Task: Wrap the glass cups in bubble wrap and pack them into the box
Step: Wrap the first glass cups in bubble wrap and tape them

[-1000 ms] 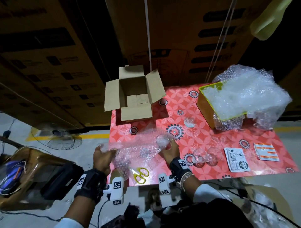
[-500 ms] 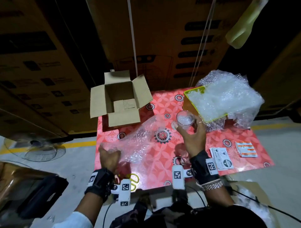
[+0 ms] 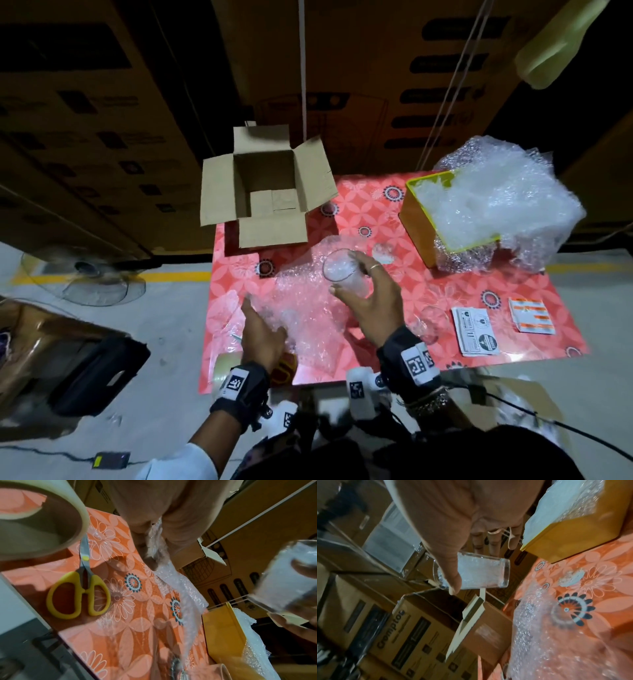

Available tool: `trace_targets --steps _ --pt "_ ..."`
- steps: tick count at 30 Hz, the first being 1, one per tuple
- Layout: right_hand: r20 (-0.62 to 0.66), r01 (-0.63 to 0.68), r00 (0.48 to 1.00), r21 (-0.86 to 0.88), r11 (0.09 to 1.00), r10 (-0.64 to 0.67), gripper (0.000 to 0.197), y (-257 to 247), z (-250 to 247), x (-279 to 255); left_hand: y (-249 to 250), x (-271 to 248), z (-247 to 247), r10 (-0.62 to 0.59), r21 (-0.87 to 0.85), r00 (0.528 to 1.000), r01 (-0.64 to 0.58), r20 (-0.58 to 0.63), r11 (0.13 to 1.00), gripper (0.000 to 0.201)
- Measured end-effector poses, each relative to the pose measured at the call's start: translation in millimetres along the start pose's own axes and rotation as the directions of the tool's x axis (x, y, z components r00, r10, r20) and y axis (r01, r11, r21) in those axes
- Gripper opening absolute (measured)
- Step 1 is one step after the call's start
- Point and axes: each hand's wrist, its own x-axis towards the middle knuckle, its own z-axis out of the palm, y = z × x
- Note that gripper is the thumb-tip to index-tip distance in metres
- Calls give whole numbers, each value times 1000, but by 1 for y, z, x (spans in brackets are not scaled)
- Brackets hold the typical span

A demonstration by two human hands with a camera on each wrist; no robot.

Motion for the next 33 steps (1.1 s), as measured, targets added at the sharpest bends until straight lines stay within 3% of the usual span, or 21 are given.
trace_targets --steps 2,7,11,15,19,24,30,33 --pt "93 6 996 -97 995 3 67 15 21 4 -3 -4 -1 10 16 1000 -9 -17 1000 106" --pt "228 -111 945 -459 882 237 71 64 55 13 -6 -12 0 -29 -64 998 33 51 997 97" --pt "203 -188 920 -520 833 335 70 76 65 10 -7 -18 9 -82 -32 996 84 37 996 96" --pt "255 -138 898 -609 781 358 68 84 73 -1 -17 -16 15 -147 -18 987 149 68 989 100" --pt "257 -134 895 -623 771 363 67 88 78 -6 -26 -14 18 -191 -45 974 198 118 979 96" --pt "285 -66 913 -600 797 290 84 103 88 2 -35 -24 28 -155 -176 976 182 155 967 98" --pt "361 -6 904 -521 853 227 91 120 96 23 -37 -39 51 -222 -249 952 272 212 930 143" --pt "418 32 886 -482 875 198 90 123 95 32 -52 -35 61 -248 -254 945 299 214 920 144"
